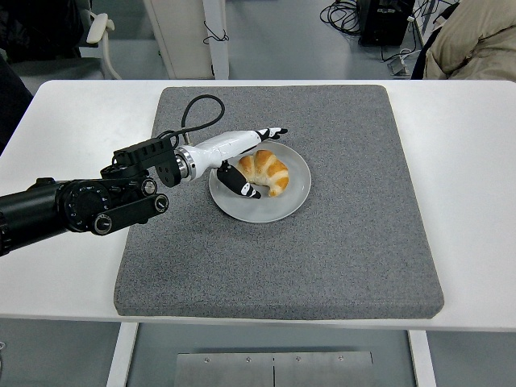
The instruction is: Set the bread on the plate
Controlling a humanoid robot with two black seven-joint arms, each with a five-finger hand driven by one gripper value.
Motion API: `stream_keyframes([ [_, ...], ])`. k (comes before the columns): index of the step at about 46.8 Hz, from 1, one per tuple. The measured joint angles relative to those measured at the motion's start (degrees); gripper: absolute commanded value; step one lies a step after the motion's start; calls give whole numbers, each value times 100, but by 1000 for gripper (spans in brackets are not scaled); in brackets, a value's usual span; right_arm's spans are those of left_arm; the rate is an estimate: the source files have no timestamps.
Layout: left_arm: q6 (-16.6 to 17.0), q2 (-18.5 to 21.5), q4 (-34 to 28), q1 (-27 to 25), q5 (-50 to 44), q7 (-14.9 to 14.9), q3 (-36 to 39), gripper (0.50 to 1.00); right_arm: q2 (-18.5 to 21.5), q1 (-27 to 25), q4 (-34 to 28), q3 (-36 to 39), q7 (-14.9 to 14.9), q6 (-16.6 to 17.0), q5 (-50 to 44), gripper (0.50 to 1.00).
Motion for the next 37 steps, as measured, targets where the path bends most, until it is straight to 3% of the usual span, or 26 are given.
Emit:
stream_keyframes([
  [21, -22, 82, -9, 65, -1469, -334, -619, 972, 0, 0, 1, 2, 0, 0, 0, 1000],
  [37, 155, 138, -8, 364, -2673, -359, -1355, 972, 0, 2, 0, 1, 0, 0, 0, 1000],
])
